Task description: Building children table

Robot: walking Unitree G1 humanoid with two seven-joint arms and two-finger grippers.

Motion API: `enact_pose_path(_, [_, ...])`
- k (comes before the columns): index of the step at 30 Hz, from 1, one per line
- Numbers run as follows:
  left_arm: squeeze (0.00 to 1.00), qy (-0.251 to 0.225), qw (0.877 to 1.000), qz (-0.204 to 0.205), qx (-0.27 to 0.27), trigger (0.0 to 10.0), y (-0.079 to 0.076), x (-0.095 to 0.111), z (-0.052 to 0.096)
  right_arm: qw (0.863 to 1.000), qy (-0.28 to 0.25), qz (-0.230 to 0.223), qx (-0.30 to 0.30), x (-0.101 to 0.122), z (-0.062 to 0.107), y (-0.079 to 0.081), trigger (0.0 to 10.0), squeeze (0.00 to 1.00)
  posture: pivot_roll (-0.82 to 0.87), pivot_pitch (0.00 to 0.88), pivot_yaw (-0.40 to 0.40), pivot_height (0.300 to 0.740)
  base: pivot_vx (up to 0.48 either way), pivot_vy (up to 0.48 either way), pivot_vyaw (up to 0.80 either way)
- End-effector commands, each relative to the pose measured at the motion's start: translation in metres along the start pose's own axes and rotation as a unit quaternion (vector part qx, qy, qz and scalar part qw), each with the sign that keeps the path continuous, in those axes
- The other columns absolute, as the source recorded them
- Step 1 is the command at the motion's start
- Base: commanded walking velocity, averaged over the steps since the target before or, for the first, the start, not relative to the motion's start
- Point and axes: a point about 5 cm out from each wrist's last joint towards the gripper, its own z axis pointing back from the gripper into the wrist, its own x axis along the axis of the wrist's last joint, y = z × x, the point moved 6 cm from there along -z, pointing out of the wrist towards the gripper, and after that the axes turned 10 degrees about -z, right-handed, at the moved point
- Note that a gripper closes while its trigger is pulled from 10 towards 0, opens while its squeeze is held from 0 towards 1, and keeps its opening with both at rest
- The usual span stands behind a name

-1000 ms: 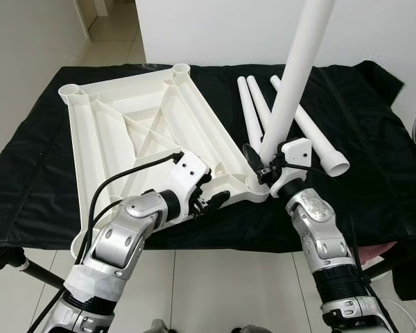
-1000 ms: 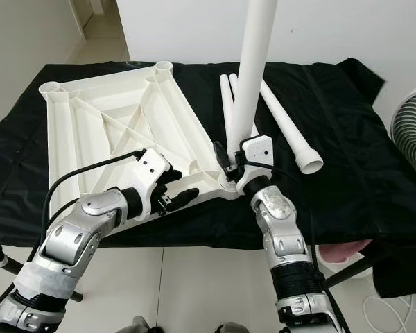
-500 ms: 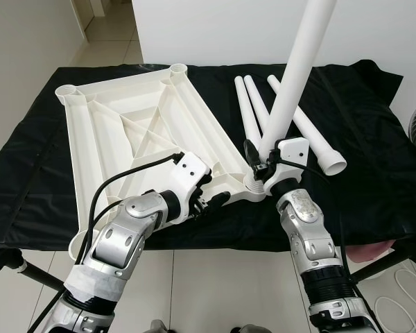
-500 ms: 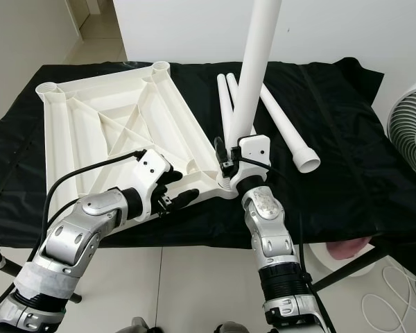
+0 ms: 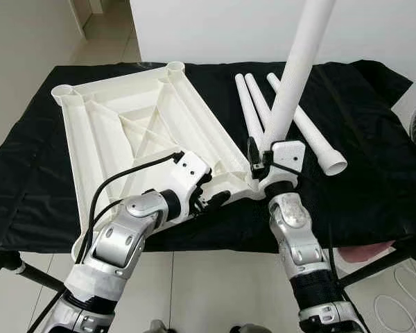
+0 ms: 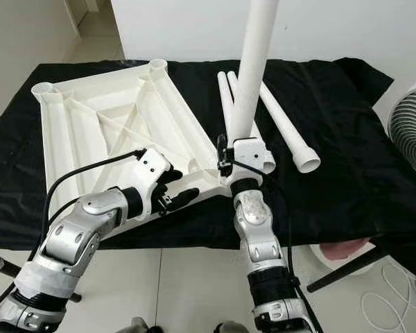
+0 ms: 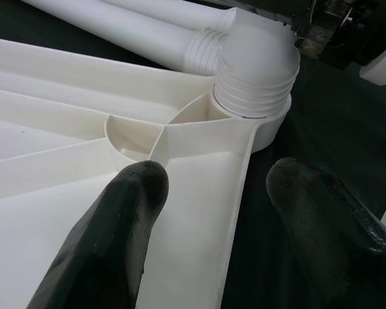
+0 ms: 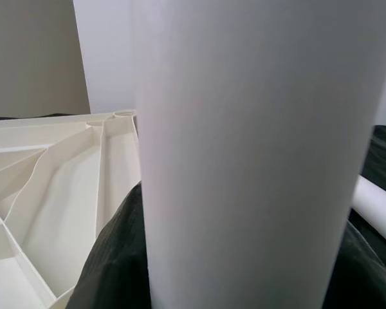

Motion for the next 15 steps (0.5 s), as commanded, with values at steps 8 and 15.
enact_pose_path(8, [0.0, 0.008, 1.0, 0.0, 0.012, 10.0, 0.001, -0.002, 0.0, 0.994, 0.081, 0.009, -0.075, -0.042, 0.016, -0.028, 10.0, 0.0, -0.14, 0.06, 0.047, 0.74, 0.0, 0.0, 0.0])
enact_pose_path(15, [0.0, 0.006, 1.0, 0.0, 0.009, 10.0, -0.001, -0.001, -0.002, 0.995, 0.046, 0.079, 0.04, -0.032, 0.014, -0.002, 10.0, 0.0, -0.14, 0.05, 0.046, 0.74, 0.0, 0.0, 0.0])
